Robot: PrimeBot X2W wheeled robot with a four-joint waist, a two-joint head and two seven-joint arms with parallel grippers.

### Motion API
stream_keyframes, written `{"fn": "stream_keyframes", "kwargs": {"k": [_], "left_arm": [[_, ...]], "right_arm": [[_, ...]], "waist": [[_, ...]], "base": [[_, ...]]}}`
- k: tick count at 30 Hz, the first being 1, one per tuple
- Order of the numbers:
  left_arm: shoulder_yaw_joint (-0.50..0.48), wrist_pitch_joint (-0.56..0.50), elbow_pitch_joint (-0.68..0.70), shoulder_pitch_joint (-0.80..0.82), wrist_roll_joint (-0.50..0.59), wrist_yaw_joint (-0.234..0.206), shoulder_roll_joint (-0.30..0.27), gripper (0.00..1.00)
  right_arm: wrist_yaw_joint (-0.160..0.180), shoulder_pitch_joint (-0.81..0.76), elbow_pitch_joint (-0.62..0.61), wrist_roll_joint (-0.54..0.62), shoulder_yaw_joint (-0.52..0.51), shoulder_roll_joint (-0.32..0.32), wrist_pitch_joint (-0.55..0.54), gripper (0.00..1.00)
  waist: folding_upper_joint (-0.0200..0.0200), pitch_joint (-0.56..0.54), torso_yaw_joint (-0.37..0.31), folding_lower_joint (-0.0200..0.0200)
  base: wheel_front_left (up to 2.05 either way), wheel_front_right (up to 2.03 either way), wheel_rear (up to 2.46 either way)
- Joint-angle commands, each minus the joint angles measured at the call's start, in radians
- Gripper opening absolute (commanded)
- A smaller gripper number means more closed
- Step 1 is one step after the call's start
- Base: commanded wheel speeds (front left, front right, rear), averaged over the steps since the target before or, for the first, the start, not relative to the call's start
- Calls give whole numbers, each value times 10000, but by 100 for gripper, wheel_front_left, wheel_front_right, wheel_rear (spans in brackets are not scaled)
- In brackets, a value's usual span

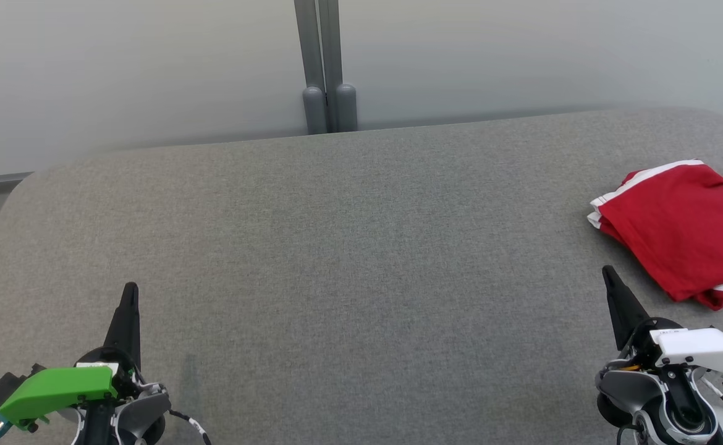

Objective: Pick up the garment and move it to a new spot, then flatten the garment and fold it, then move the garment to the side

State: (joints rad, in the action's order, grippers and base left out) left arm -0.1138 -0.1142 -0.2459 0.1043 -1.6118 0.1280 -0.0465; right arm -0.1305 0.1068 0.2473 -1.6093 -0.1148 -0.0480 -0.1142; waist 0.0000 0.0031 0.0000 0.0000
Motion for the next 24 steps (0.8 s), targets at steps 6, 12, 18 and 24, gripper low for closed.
{"fn": "stream_keyframes", "kwargs": {"k": [6,12,18,24], "left_arm": [[-30,-43,16,112,-10,50,-75,0],[-31,-43,16,112,-9,51,-74,0],[-30,-44,17,112,-9,51,-74,0],[-31,-44,17,112,-8,51,-74,0]], "right_arm": [[-4,51,-42,-67,10,-42,-37,0],[-4,51,-42,-68,10,-42,-37,0],[-4,51,-42,-68,9,-42,-37,0],[-4,51,-42,-68,9,-42,-36,0]], "waist": [[0,0,0,0],[0,0,0,0],[0,0,0,0],[0,0,0,0]], "base": [[0,0,0],[0,0,0],[0,0,0],[0,0,0]]}}
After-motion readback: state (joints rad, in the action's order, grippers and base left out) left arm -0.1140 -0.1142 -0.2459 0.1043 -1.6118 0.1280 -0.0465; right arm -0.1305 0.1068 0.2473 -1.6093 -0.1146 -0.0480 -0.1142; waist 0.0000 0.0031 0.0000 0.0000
